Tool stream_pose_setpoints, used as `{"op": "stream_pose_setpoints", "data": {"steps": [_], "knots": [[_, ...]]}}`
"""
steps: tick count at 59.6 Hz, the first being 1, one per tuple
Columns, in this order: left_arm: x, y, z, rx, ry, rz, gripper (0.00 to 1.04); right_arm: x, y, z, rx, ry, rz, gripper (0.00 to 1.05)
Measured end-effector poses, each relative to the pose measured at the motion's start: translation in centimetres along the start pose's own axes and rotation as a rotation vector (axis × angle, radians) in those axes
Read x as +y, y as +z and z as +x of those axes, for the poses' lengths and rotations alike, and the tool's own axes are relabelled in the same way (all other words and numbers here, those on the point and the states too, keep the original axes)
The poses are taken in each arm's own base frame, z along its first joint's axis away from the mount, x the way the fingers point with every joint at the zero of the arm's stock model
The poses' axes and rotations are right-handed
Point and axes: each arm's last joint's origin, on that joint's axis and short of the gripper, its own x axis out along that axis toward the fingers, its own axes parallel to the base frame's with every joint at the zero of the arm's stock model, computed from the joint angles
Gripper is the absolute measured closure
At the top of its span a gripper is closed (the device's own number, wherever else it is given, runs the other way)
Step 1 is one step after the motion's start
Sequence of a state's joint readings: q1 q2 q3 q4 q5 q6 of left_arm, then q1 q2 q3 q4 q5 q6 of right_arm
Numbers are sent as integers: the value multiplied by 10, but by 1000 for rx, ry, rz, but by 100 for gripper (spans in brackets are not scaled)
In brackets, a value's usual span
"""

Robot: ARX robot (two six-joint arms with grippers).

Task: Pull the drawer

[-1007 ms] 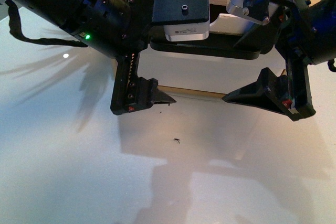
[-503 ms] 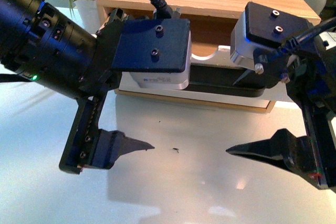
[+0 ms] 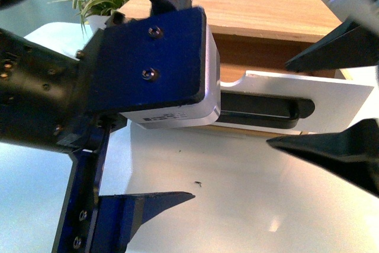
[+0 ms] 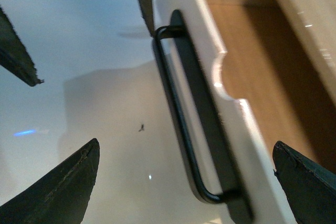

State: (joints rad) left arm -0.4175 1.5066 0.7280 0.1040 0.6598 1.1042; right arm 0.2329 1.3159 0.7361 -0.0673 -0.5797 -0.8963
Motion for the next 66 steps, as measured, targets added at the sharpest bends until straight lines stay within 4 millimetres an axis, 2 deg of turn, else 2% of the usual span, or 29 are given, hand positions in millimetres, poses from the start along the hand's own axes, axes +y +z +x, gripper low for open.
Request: {"op": "stream_pose_setpoints", "data": {"steps": [9, 17, 24, 30, 38, 45, 56, 58, 61, 66], "knots": [[-12, 12, -31, -58, 209, -31, 7, 5, -6, -33, -67, -169, 47, 9], [-22, 12, -56, -62, 448, -113, 7, 12, -13, -61, -114, -344, 120, 9], [-38, 7, -82, -65, 655, -289, 7, 22, -24, -90, -150, -547, 234, 9], [-59, -3, -105, -60, 785, -529, 7, 38, -40, -114, -186, -708, 381, 9], [-82, -15, -125, -36, 932, -787, 7, 58, -58, -136, -209, -868, 560, 9], [-97, -20, -132, -60, 988, -928, 7, 69, -68, -144, -222, -968, 711, 9], [-97, -18, -134, -95, 999, -965, 7, 70, -68, -146, -248, -977, 749, 10], [-97, -18, -133, -92, 1039, -946, 10, 71, -68, -145, -248, -1010, 729, 16], [-100, -19, -136, -76, 1241, -894, 25, 77, -68, -139, -251, -1028, 717, 30], [-104, -21, -140, -73, 1285, -882, 41, 85, -68, -132, -250, -1025, 715, 46]]}}
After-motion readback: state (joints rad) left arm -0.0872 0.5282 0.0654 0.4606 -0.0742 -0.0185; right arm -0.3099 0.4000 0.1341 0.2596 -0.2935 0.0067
